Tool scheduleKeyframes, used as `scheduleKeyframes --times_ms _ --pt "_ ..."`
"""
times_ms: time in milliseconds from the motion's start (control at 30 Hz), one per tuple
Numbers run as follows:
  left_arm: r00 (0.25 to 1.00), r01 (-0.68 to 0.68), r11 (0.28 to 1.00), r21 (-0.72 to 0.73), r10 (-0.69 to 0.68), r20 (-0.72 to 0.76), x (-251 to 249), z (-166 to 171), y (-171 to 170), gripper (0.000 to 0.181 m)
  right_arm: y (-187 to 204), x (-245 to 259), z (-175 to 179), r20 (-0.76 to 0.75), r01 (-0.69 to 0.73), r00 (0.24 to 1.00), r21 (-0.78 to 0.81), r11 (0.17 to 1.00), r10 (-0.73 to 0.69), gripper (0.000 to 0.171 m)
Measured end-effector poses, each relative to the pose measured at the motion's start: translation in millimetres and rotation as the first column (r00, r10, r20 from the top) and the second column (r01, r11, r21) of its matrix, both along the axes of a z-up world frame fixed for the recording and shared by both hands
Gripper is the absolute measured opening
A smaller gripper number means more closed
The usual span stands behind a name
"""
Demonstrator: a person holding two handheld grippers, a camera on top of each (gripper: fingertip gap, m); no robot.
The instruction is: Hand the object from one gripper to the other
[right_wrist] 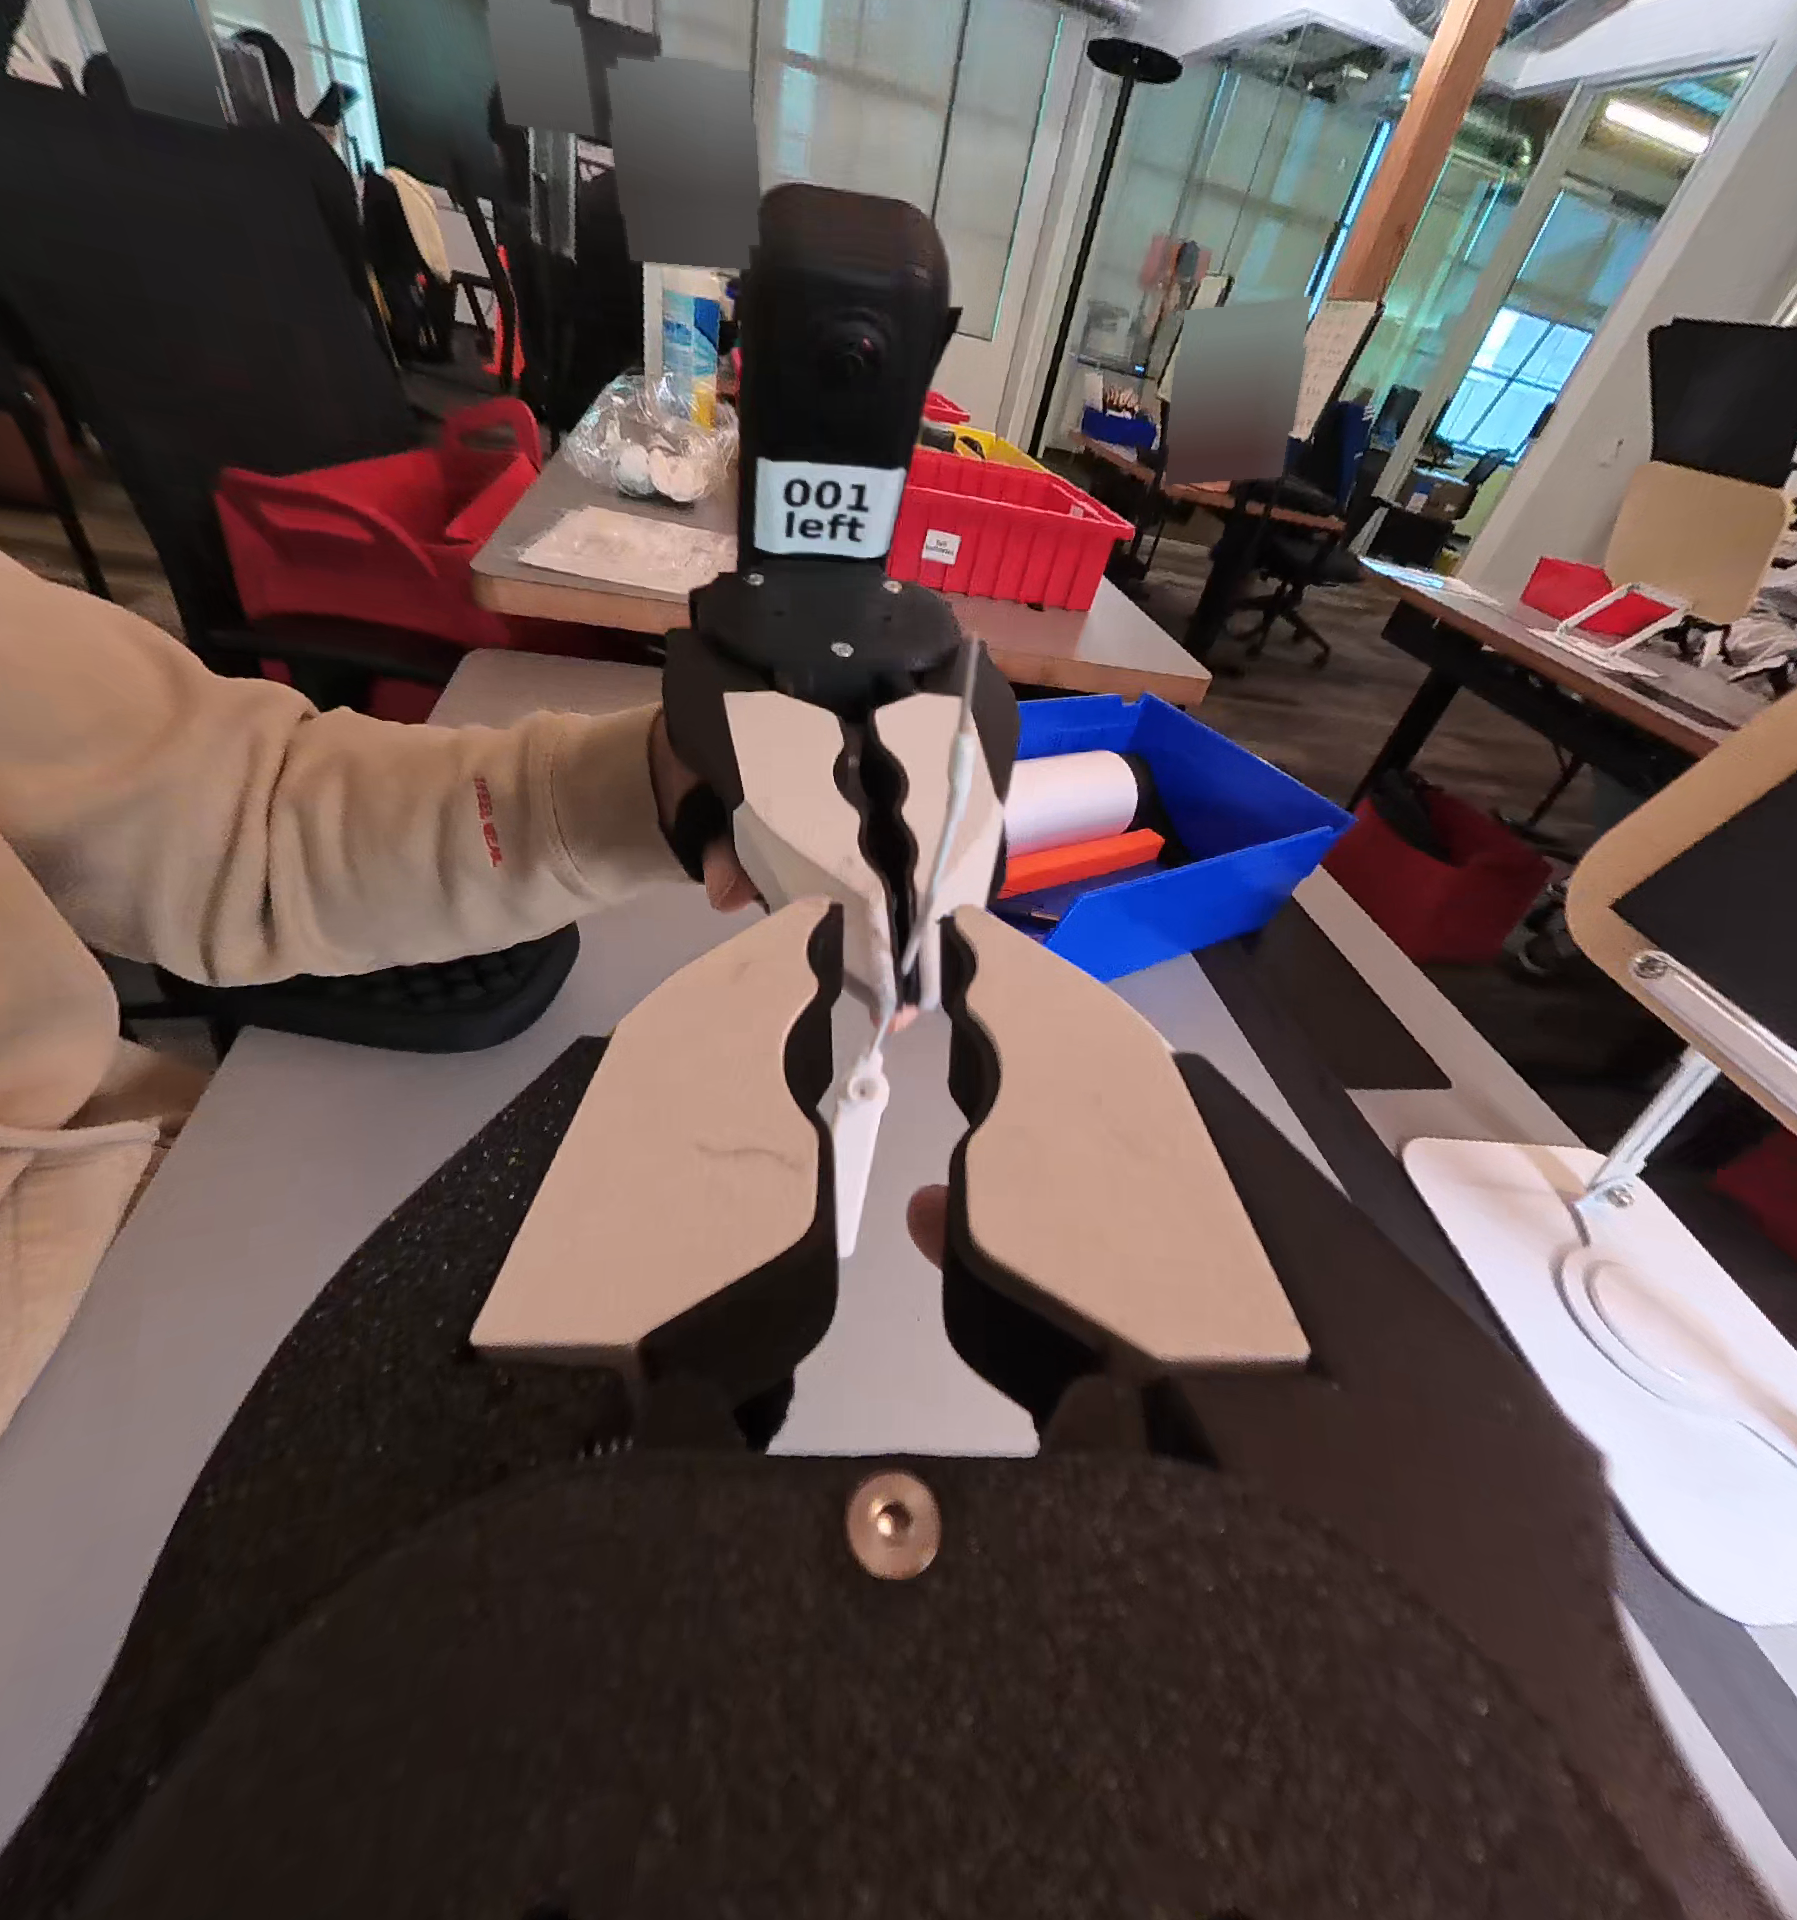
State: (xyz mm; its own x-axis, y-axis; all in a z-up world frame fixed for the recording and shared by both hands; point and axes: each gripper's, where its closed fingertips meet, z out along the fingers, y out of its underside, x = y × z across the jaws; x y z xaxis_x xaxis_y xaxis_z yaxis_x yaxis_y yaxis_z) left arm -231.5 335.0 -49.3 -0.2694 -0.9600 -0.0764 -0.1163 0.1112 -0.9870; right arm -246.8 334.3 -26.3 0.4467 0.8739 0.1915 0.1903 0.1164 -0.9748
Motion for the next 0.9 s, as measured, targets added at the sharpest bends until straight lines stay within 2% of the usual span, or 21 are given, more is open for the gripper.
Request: scheduleKeyframes --times_ms 67,133,233,367,467,567,633,700,733,867,900 --pt "1.0 0.01 1.0 0.011 -0.01 -0.007 2 -4 -3 0.002 4 -4 -4 0.006 0.02 1.0 0.007 1.0 -0.02 0.001" --pt "1.0 0.024 0.999 0.037 -0.024 -0.002 -1 -4 -5 0.002 3 -5 -5 -0.007 -0.013 1.0 -0.023 1.0 0.013 0.001" --pt "0.998 0.017 0.999 0.041 -0.019 0.061 -13 13 -2 0.02 4 0 -6 -0.006 -0.014 1.0 -0.046 0.999 0.013 0.001" --pt "0.997 0.013 0.999 0.046 -0.016 0.076 -18 24 -7 0.019 9 -5 -22 0.055 0.0 0.998 -0.077 0.997 0.004 0.001" --pt "0.999 -0.002 0.998 0.066 -0.001 0.046 -12 17 -8 0.002 8 -17 -35 0.088 -0.022 0.996 -0.099 0.995 0.03 0.001" --pt "1.0 -0.009 0.998 0.063 0.007 0.029 -11 14 -4 0.002 8 -21 -40 0.103 -0.023 0.994 -0.106 0.994 0.034 0.001" --pt "1.0 -0.025 0.999 0.04 0.024 0.014 -12 14 1 0.002 11 -15 -37 0.105 -0.002 0.994 -0.084 0.996 0.011 0.002" --pt "0.999 -0.042 0.998 0.036 0.042 -0.017 -13 9 6 0.002 11 -5 -24 0.065 0.013 0.998 -0.059 0.998 -0.009 0.016" --pt "0.999 -0.038 0.999 0.032 0.039 -0.036 -12 5 6 0.002 10 0 -17 0.045 0.019 0.999 -0.047 0.999 -0.017 0.018" --pt "0.995 -0.013 0.999 0.034 0.016 -0.101 -3 -12 1 0.002 3 -4 -6 0.009 0.003 1.0 -0.013 1.0 -0.003 0.018" --pt "0.994 -0.006 0.999 0.034 0.009 -0.109 -1 -15 -1 0.002 3 -6 -10 0.035 0.006 0.999 -0.011 1.0 -0.005 0.011"
